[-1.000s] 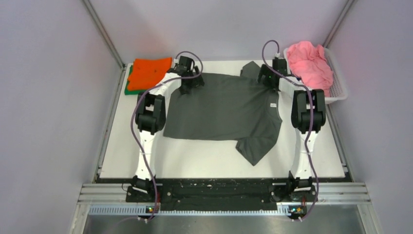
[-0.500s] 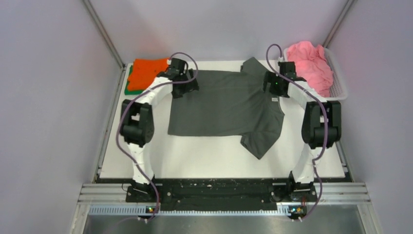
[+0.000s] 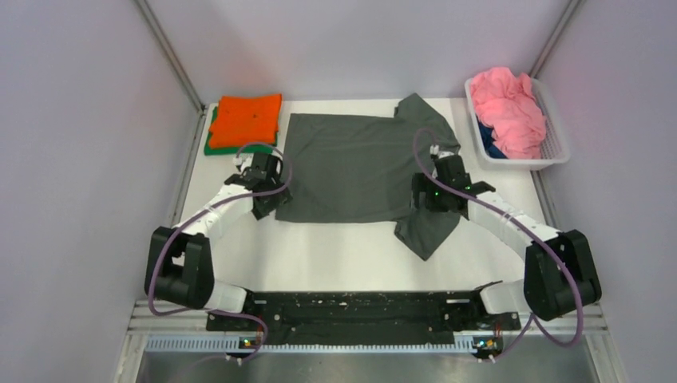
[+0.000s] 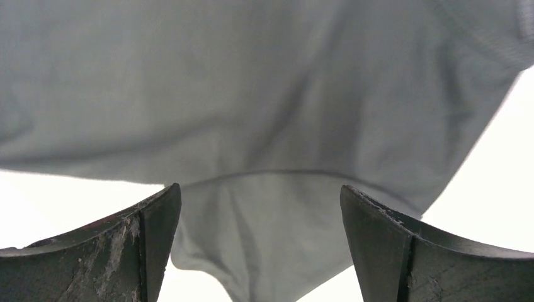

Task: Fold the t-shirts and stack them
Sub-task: Grab the side of the flattened tshirt closest away from the robot with both arms

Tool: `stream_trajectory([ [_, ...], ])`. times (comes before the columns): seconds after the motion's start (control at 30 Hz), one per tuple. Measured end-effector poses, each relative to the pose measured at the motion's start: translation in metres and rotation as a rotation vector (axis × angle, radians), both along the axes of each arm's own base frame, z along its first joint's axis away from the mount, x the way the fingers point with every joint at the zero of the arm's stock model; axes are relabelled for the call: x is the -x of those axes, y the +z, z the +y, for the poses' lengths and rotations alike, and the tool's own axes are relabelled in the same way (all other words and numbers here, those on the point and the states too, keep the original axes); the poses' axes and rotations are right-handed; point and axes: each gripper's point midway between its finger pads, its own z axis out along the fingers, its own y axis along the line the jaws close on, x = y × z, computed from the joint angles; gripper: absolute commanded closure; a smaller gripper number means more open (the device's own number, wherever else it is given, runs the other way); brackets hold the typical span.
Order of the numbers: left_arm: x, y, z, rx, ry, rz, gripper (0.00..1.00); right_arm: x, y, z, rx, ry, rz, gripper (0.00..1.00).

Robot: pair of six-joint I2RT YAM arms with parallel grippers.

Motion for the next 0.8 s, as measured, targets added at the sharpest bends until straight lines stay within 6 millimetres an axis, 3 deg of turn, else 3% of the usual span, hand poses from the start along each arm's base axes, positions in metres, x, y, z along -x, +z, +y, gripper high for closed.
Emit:
stream_trajectory([
  [0.17, 0.021, -0.043, 0.008, 0.026, 0.087, 0.120, 0.39, 0.022, -0.010, 0.029, 0.017, 0.112, 0.037, 0.05],
  [0.37, 0.011, -0.062, 0.008, 0.068, 0.169, 0.131, 0.55, 0.031, -0.020, 0.037, 0.030, 0.154, 0.072, 0.07],
  [0.43, 0.005, -0.062, 0.006, 0.091, 0.190, 0.114, 0.70, 0.036, -0.021, 0.038, 0.038, 0.166, 0.086, 0.10],
  [0.53, 0.001, -0.064, 0.005, 0.120, 0.221, 0.090, 1.00, 0.043, -0.023, 0.042, 0.051, 0.194, 0.103, 0.14],
  [0.8, -0.001, -0.065, 0.004, 0.141, 0.249, 0.076, 1.00, 0.076, -0.032, 0.061, 0.103, 0.321, 0.164, 0.31],
])
